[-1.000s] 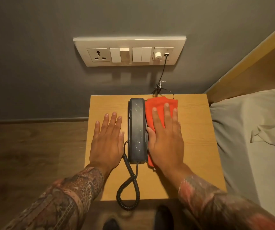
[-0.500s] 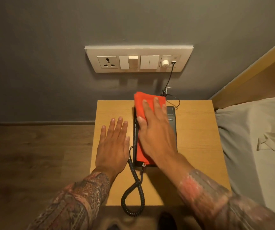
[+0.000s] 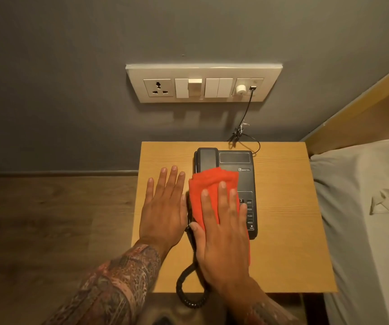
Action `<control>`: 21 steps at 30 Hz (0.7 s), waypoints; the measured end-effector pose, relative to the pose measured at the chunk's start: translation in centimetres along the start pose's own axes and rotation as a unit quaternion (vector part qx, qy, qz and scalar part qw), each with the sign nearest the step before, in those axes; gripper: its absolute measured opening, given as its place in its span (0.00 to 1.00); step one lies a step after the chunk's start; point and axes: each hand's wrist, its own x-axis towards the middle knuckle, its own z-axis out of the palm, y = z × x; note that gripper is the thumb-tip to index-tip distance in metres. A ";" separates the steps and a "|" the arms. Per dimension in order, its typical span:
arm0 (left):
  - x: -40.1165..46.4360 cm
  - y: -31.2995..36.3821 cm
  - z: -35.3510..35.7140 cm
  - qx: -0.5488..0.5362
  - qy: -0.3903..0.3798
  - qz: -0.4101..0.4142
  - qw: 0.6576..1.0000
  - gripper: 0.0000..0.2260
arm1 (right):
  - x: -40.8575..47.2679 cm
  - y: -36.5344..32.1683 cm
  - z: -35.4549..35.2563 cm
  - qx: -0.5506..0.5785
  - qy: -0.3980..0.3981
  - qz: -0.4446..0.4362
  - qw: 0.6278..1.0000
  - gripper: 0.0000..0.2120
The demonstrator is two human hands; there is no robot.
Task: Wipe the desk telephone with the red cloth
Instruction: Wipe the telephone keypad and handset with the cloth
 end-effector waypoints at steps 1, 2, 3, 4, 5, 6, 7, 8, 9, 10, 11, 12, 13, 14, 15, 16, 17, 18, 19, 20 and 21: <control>0.0 0.0 0.0 0.002 -0.001 0.000 1.000 0.29 | 0.0 0.0 -0.3 -0.001 -0.003 0.001 1.000 0.33; 0.0 0.0 0.1 0.003 -0.001 0.000 1.000 0.29 | 0.4 -0.2 -0.6 -0.002 -0.007 0.005 1.000 0.33; 0.0 -0.1 0.1 0.004 0.000 0.001 1.000 0.29 | 1.1 -0.3 -1.0 -0.004 -0.012 0.009 1.000 0.33; 0.0 -0.1 0.1 0.003 0.000 0.001 1.000 0.28 | 2.0 -0.5 -1.5 -0.006 -0.016 0.014 1.000 0.34; 0.0 -0.1 0.1 0.000 0.002 0.001 1.000 0.28 | 3.2 -0.7 -2.0 -0.010 -0.022 0.019 1.000 0.34; 0.0 -0.1 0.0 -0.005 0.006 0.001 1.000 0.28 | 4.6 -0.8 -2.5 -0.015 -0.028 0.025 0.999 0.35; 0.0 0.0 -0.1 -0.011 0.009 0.000 1.000 0.28 | 6.2 -0.9 -2.9 -0.018 -0.036 0.032 0.999 0.35; -0.1 0.0 -0.3 -0.014 0.011 0.001 1.000 0.28 | 7.8 -0.9 -3.3 -0.020 -0.044 0.038 0.998 0.36; -0.1 0.1 -0.3 -0.014 0.011 0.001 1.000 0.29 | 9.5 -0.9 -3.6 -0.018 -0.056 0.042 0.997 0.35; -0.1 0.1 -0.3 -0.010 0.010 0.000 1.000 0.29 | 11.0 -0.9 -3.8 -0.009 -0.070 0.046 0.996 0.35; 0.0 0.1 -0.3 -0.006 0.009 -0.001 1.000 0.29 | 12.1 -0.8 -3.9 0.000 -0.082 0.046 0.996 0.35; 0.0 0.2 -0.2 -0.002 0.008 -0.002 1.000 0.28 | 12.8 -0.8 -3.9 0.005 -0.087 0.041 0.995 0.34; 0.0 0.2 -0.1 -0.001 0.010 -0.004 1.000 0.28 | 13.0 -0.8 -3.8 0.005 -0.083 0.034 0.996 0.34; 0.1 0.2 0.0 -0.001 0.010 -0.005 1.000 0.28 | 12.8 -0.8 -3.6 0.000 -0.073 0.026 0.997 0.33; 0.1 0.1 0.0 -0.002 0.010 -0.006 1.000 0.28 | 12.3 -0.9 -3.3 -0.006 -0.058 0.020 0.998 0.32; 0.1 0.1 0.1 -0.003 0.010 -0.006 1.000 0.29 | 11.6 -0.9 -3.1 -0.009 -0.042 0.016 0.999 0.31; 0.0 0.0 0.1 -0.004 0.012 -0.005 1.000 0.29 | 11.0 -1.0 -2.9 -0.007 -0.027 0.014 1.000 0.30; 0.0 0.0 0.1 -0.008 0.013 -0.003 1.000 0.29 | 10.4 -1.1 -2.6 0.000 -0.016 0.014 1.000 0.30; 0.0 0.0 0.1 -0.012 0.013 -0.002 1.000 0.29 | 9.8 -1.1 -2.4 0.008 -0.007 0.014 1.000 0.30; 0.0 0.0 0.0 -0.015 0.013 -0.001 1.000 0.29 | 9.3 -1.1 -2.3 0.013 -0.001 0.012 1.000 0.30; 0.0 0.1 0.0 -0.015 0.014 -0.002 1.000 0.29 | 8.6 -1.1 -2.1 0.017 0.004 0.009 1.000 0.30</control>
